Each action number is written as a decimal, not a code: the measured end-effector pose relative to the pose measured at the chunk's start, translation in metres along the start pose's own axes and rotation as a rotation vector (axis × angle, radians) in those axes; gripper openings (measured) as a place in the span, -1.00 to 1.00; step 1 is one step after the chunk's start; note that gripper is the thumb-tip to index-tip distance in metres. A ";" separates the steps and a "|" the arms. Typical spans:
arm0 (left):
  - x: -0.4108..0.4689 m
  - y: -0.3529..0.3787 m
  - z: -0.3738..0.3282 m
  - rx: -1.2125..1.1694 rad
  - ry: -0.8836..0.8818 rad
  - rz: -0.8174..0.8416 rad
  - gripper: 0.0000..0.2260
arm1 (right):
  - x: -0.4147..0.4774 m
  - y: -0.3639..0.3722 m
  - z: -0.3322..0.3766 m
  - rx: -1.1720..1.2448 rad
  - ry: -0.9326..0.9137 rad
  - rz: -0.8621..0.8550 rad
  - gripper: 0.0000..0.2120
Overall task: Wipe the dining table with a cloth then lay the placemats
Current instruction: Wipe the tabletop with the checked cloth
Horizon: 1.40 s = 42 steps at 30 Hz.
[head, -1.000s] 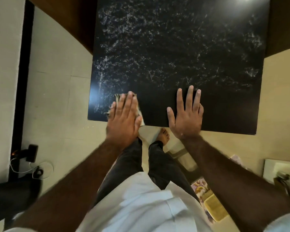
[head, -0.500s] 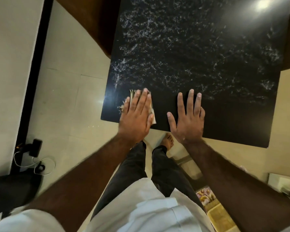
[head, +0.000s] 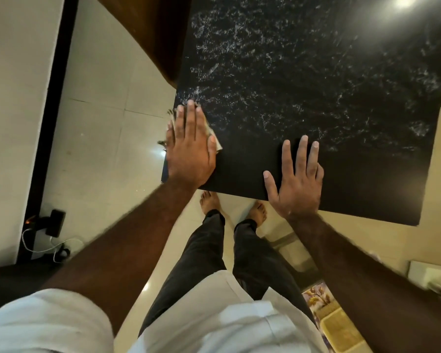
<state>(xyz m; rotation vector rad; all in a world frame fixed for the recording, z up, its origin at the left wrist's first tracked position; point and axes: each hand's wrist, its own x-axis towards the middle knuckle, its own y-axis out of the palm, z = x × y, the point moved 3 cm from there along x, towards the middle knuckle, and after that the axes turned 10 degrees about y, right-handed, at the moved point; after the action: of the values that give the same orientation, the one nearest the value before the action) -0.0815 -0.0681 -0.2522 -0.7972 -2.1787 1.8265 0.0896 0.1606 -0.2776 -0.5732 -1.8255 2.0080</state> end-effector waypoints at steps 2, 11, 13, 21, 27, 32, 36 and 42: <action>-0.005 0.008 -0.024 0.001 0.096 0.004 -0.32 | -0.002 0.000 -0.001 -0.001 0.000 0.005 -0.15; -0.044 0.012 0.011 0.003 0.045 0.048 -0.31 | -0.003 -0.003 0.002 0.022 0.087 0.007 -0.17; -0.025 0.004 0.017 -0.007 -0.013 0.018 -0.31 | -0.003 -0.004 0.000 0.022 0.101 0.005 -0.18; 0.038 0.008 -0.054 0.004 0.142 -0.009 -0.29 | -0.001 -0.005 -0.025 -0.011 0.173 -0.002 -0.19; -0.014 0.028 -0.072 0.017 0.310 0.037 -0.30 | 0.000 -0.007 -0.027 -0.013 0.180 -0.036 -0.19; -0.002 0.011 -0.009 0.028 0.121 0.020 -0.30 | 0.001 -0.010 -0.038 -0.022 0.223 -0.062 -0.21; 0.033 0.003 -0.017 0.016 0.029 -0.037 -0.32 | 0.003 -0.010 -0.047 -0.017 0.232 -0.071 -0.20; 0.046 0.019 -0.110 0.025 0.245 -0.022 -0.32 | 0.003 -0.007 -0.048 -0.014 0.211 -0.061 -0.20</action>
<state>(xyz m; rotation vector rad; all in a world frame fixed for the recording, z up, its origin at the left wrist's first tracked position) -0.0636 0.0512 -0.2550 -0.9337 -1.9987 1.6450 0.1119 0.2037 -0.2751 -0.6966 -1.7108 1.8222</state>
